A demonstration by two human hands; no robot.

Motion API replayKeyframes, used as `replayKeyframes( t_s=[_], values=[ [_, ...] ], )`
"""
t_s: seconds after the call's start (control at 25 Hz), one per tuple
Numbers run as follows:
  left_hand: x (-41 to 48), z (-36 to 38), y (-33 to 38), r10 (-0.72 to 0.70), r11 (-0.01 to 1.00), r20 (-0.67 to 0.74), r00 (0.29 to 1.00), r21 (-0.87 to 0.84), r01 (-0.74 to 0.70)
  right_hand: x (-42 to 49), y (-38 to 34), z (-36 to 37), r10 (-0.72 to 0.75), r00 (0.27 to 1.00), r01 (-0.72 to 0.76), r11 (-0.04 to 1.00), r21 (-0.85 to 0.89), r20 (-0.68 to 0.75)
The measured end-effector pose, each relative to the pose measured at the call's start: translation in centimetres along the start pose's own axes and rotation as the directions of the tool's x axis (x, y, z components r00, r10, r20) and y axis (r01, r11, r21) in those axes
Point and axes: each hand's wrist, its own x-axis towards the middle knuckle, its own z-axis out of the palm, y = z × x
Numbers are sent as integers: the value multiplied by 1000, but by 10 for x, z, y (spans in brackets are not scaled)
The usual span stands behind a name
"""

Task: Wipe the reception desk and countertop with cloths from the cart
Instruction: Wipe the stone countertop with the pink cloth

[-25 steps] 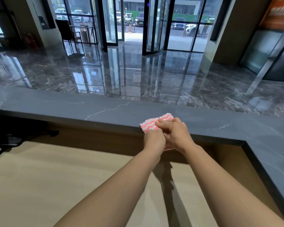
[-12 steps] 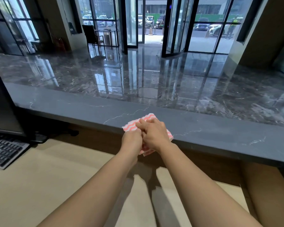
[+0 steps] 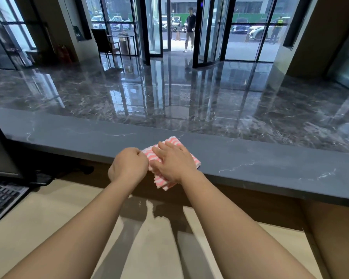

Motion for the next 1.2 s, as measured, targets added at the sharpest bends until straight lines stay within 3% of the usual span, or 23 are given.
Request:
replayKeyframes(
  t_s=[0.12,0.2,0.28,0.4,0.6,0.72,0.96,1.2],
  values=[
    [6,6,8,205,978,15,979,27,-206,-13,36,-9,82,996,-83,995,-55,-23],
    [11,12,9,334,935,91,938,95,-342,-29,75,-17,235,971,-238,963,-123,-40],
    [19,15,8,429,866,170,887,203,-458,-48,109,-25,441,897,-442,886,-137,-40],
    [27,17,3,447,799,273,852,308,-517,-64,125,-30,552,833,-551,826,-117,-23],
    [31,13,-3,488,772,330,808,268,-576,-45,107,-25,629,776,-631,774,-48,-51],
    [35,11,-8,510,752,365,779,251,-610,-10,79,-17,616,786,-618,786,-36,-47],
    [39,10,-12,561,742,349,751,191,-643,78,8,4,441,897,-440,895,-65,-4],
    [42,11,-11,528,748,394,752,203,-631,80,20,3,347,938,-346,936,-61,18]
  ],
)
